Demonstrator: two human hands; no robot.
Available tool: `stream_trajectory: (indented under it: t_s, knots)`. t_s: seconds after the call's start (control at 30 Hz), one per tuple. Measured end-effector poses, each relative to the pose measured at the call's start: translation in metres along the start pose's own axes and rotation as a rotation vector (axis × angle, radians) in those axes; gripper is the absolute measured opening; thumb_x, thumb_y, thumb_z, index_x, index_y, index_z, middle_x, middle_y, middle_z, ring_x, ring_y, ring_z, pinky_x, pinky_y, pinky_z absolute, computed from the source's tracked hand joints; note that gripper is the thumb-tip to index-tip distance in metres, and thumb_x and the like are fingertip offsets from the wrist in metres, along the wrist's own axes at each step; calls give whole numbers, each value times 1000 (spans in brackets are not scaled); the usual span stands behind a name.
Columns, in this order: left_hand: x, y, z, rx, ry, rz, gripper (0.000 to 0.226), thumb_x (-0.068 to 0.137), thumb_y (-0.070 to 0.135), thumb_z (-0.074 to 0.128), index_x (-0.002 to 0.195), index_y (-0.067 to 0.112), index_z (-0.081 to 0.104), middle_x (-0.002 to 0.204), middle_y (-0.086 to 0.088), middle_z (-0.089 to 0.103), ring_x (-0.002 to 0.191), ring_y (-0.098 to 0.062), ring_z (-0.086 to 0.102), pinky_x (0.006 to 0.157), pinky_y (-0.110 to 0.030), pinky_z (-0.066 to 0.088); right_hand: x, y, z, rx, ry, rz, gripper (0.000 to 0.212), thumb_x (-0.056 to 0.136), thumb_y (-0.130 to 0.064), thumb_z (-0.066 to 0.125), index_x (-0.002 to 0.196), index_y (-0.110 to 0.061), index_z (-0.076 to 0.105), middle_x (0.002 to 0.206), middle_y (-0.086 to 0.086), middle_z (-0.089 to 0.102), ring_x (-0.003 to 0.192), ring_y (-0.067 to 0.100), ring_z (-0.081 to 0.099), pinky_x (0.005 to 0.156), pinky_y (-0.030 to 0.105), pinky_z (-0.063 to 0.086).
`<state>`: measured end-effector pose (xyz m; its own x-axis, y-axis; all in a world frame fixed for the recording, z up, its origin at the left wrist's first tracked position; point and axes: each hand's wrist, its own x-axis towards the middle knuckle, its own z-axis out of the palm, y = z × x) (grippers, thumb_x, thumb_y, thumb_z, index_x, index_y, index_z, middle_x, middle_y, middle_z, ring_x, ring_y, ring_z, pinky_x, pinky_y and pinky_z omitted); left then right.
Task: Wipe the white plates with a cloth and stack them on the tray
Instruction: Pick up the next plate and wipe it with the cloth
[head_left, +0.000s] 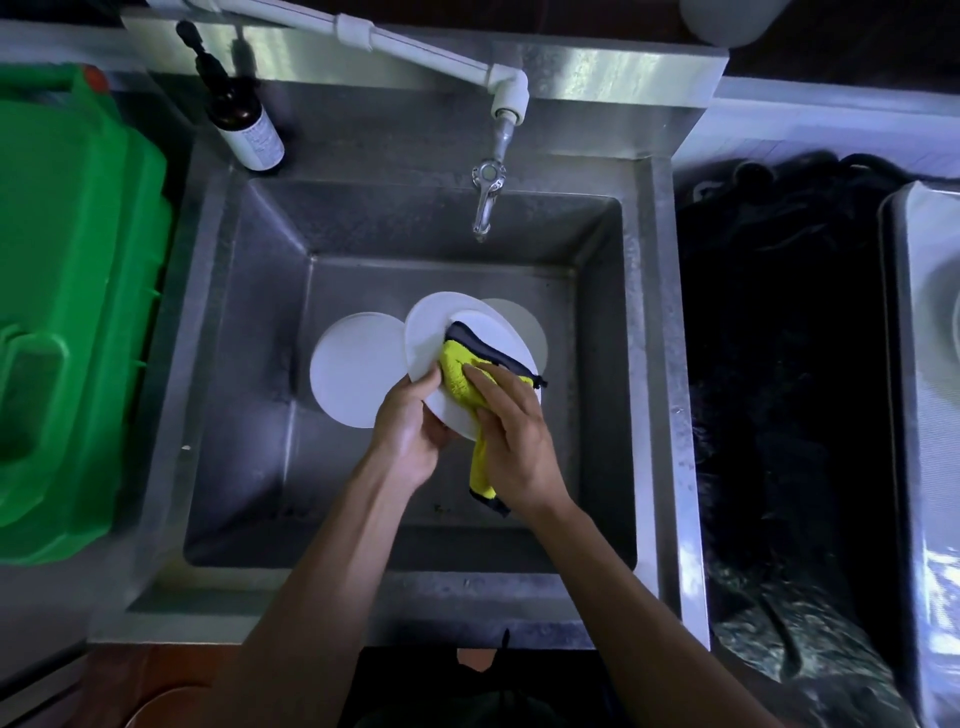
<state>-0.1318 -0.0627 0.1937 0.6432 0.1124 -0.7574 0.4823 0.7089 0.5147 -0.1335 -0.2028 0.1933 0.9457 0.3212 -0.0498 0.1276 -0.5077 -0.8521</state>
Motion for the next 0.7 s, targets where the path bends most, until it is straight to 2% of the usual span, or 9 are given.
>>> stream_trajectory:
  t_s: [0.1, 0.2, 0.33, 0.53, 0.63, 0.7]
  knots:
    - [1, -1, 6, -33, 31, -22, 38, 105, 32, 50, 132, 10, 64, 128, -18, 68, 111, -30, 67, 98, -46, 52, -3, 0, 2, -77, 40, -52, 42, 98, 3, 51, 137, -11, 60, 142, 12, 54, 135, 33, 45, 111, 54, 36]
    - [2, 1, 7, -88, 24, -44, 46, 105, 36, 49, 137, 5, 59, 134, -22, 63, 120, -37, 64, 95, -46, 53, -11, 4, 2, -146, 55, -108, 41, 99, 1, 51, 137, -11, 60, 144, 12, 53, 139, 35, 42, 113, 56, 35]
    - [6, 7, 4, -163, 0, -51, 49, 106, 37, 46, 140, 3, 55, 136, -22, 62, 127, -39, 59, 105, -50, 49, -29, 15, 3, -184, 21, -101, 45, 99, 3, 55, 140, -13, 57, 149, 12, 47, 145, 35, 33, 113, 59, 34]
    - [4, 20, -7, -197, -16, -16, 39, 102, 28, 56, 133, 3, 57, 126, -19, 69, 113, -37, 69, 78, -52, 61, -21, 23, -6, -180, 85, -22, 51, 95, 7, 56, 142, -13, 55, 150, 13, 45, 146, 33, 33, 112, 58, 38]
    - [3, 25, -17, -169, -68, -18, 36, 100, 25, 59, 131, 8, 59, 127, -13, 70, 114, -33, 69, 78, -50, 61, -8, 24, -18, -170, 93, 40, 51, 96, 7, 52, 142, -15, 55, 150, 12, 45, 143, 33, 38, 111, 55, 42]
    - [2, 28, -24, -125, -116, -17, 36, 99, 24, 60, 132, 10, 59, 131, -11, 68, 119, -33, 66, 84, -53, 60, 0, 24, -26, -177, 78, 59, 50, 97, 6, 51, 142, -15, 55, 150, 14, 46, 140, 35, 42, 111, 55, 42]
